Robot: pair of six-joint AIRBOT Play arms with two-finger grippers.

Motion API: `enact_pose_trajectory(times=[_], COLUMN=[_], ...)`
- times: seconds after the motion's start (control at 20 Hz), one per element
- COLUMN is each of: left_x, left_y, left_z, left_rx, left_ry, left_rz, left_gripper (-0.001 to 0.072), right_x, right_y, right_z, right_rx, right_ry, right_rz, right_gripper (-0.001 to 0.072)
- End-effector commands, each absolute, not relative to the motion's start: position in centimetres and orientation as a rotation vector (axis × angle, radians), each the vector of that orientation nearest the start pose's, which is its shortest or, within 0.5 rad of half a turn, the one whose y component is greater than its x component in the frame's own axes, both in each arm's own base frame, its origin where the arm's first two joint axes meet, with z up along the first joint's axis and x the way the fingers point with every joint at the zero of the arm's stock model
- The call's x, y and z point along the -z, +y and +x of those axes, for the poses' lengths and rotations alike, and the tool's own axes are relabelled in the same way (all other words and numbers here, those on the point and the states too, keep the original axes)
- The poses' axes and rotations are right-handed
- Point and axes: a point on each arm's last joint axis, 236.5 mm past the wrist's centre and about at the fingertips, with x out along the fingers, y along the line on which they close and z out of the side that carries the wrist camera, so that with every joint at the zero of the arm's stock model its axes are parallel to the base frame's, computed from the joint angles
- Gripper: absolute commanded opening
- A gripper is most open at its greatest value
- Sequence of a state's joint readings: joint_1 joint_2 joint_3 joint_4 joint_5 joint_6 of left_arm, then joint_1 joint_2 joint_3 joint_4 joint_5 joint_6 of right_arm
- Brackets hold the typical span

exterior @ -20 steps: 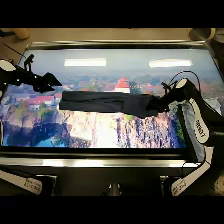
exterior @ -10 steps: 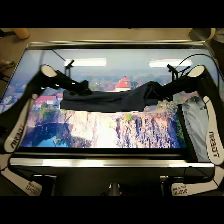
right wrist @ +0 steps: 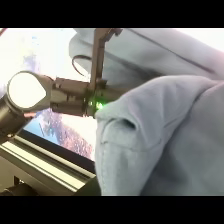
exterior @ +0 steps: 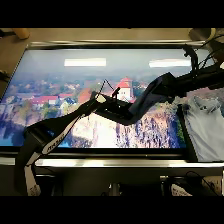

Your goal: Fold the shirts.

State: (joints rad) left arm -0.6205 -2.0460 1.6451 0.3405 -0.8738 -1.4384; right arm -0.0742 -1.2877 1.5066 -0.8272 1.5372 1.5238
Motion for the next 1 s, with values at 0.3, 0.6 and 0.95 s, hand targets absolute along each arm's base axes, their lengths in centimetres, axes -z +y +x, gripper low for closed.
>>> enact_pose_trajectory(times=[0.3, 0.6, 0.95], left_x=[-3.6, -18.7, -19.3], left_y=[-19.0, -10.0, -9.8], left_z=[49.0, 48.0, 46.7], left_rx=[0.439, 0.35, 0.352], left_ry=[1.173, 0.841, 0.833], left_rz=[-0.363, -0.395, -0.348], left_gripper=[0.002, 0.0021, 0.0021], right_x=[-9.2, -1.4, -5.7], right_y=[25.7, 35.7, 22.2], right_z=[40.0, 44.1, 44.2], right_rx=[-0.716, -0.817, -0.736], right_ry=[1.264, 1.299, 1.31], right_rz=[0.491, 0.92, 0.775], right_gripper=[0.002, 0.0535, 0.0537])
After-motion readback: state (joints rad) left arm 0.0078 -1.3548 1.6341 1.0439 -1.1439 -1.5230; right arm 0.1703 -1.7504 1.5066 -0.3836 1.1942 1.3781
